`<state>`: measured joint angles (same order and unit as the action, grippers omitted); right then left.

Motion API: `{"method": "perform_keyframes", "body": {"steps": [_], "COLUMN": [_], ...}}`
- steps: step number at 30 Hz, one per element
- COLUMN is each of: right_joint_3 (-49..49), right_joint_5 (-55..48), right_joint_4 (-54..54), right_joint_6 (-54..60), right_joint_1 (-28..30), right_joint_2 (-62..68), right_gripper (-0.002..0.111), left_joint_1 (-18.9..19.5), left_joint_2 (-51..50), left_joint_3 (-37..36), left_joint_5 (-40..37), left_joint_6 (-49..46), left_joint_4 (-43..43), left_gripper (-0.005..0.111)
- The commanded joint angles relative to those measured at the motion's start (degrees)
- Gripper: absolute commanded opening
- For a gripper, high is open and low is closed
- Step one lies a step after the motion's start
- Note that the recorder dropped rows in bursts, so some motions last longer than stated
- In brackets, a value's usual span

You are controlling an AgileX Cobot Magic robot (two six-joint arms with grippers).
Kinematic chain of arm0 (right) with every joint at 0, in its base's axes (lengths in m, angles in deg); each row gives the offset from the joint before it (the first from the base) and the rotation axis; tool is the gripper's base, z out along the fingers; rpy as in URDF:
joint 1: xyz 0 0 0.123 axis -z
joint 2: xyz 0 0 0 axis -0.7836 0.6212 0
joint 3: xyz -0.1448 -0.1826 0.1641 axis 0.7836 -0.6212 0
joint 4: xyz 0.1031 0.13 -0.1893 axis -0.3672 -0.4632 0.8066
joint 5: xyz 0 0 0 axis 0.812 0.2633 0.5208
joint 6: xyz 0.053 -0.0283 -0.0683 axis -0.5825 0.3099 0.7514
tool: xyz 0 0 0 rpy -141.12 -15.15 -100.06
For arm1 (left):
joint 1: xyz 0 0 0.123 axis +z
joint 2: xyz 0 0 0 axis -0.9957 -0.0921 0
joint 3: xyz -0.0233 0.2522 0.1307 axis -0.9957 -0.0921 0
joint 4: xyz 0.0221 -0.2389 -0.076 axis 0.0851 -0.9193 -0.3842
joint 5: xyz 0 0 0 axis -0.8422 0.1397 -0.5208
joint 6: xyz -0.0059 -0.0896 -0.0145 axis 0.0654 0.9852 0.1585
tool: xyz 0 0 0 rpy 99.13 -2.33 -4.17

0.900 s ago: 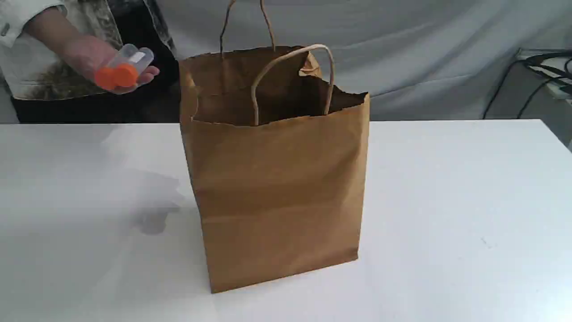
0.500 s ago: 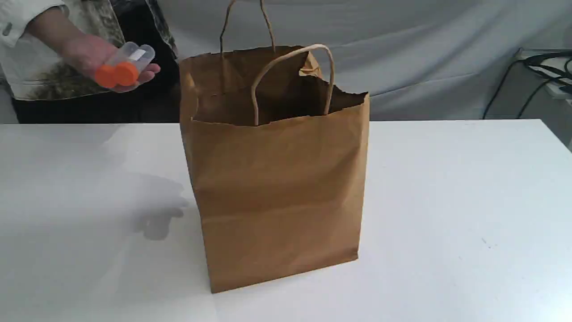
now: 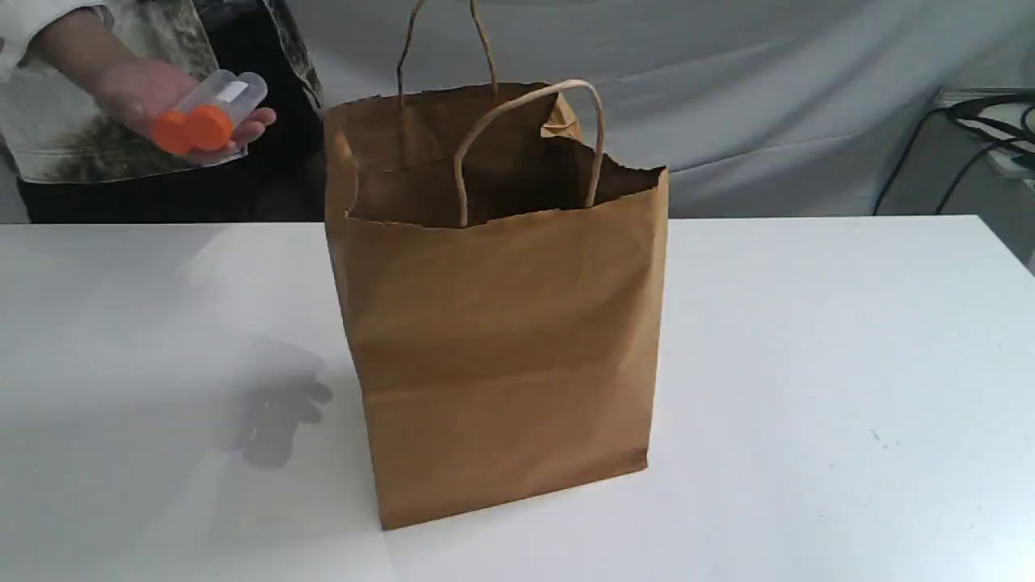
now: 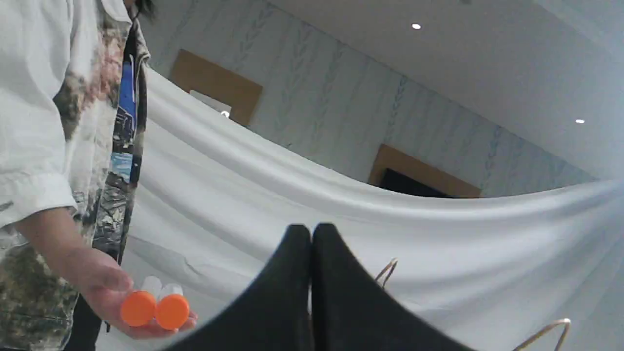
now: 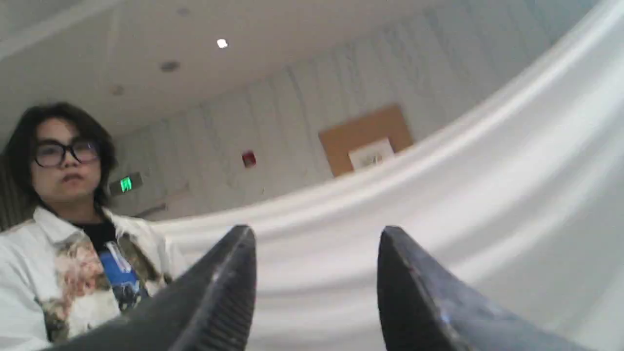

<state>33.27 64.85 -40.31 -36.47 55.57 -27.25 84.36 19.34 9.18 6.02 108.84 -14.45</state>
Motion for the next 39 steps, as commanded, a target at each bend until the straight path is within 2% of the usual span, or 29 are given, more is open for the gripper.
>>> {"method": "perform_keyframes", "body": {"steps": [1,6,8,13,15,18,21,23,25,27,30,31,32,33,39], "right_joint_3": [0.3,0.3,0.3,0.3,0.3,0.3,0.3,0.3,0.3,0.3,0.3,0.3,0.3,0.3,0.3], "right_joint_5": [-4.9,-4.9,-4.9,-4.9,-4.9,-4.9,-4.9,-4.9,-4.9,-4.9,-4.9,-4.9,-4.9,-4.9,-5.2], "right_joint_4": [9.7,20.4,21.0,21.0,21.0,21.0,21.0,21.0,21.0,21.0,21.0,21.0,21.0,21.0,21.0], "right_joint_6": [-11.8,-15.5,-15.5,-15.5,-15.5,-15.5,-15.5,-15.5,-15.5,-15.5,-15.5,-15.5,-15.5,-15.5,-15.2], "right_joint_1": [0.0,0.0,0.0,0.0,0.0,0.0,0.0,0.0,0.0,0.0,0.0,0.0,0.0,0.0,0.0], "right_joint_2": [-0.1,-0.1,-0.1,-0.1,-0.1,-0.1,-0.1,-0.1,-0.1,-0.1,-0.1,-0.1,-0.1,-0.1,-0.1], "right_gripper": [0.04,0.037,0.034,0.031,0.031,0.03,0.03,0.03,0.03,0.03,0.03,0.03,0.03,0.03,0.03], "left_joint_1": [-0.3,-0.3,-0.3,-0.3,-0.3,-0.3,-0.3,-0.3,-0.3,-0.3,-0.3,-0.3,-0.3,-0.3,-0.3], "left_joint_2": [-0.6,-9.6,-13.7,-24.8,-29.9,-38.1,-44.7,-49.7,-54.1,-57.7,-62.0,-62.9,-63.7,-63.8,-62.0], "left_joint_3": [3.4,11.4,14.8,24.0,28.5,35.2,42.7,48.6,54.0,60.5,68.5,71.2,72.6,73.5,74.4], "left_joint_5": [-0.5,0.4,2.5,12.7,13.7,13.3,13.5,12.4,10.3,12.7,24.3,27.4,29.8,27.4,-7.2], "left_joint_6": [1.7,4.3,1.2,-14.0,-15.9,-15.1,-8.6,0.5,14.1,30.8,42.8,43.5,42.3,41.1,35.2], "left_joint_4": [1.9,14.0,12.1,-4.7,-8.3,-6.2,-0.3,5.0,16.9,40.4,74.1,80.1,80.1,80.1,80.1], "left_gripper": [0.0,0.0,0.0,0.0,0.0,0.001,0.001,0.001,0.001,0.001,0.001,0.0,0.0,0.0,0.0]}}
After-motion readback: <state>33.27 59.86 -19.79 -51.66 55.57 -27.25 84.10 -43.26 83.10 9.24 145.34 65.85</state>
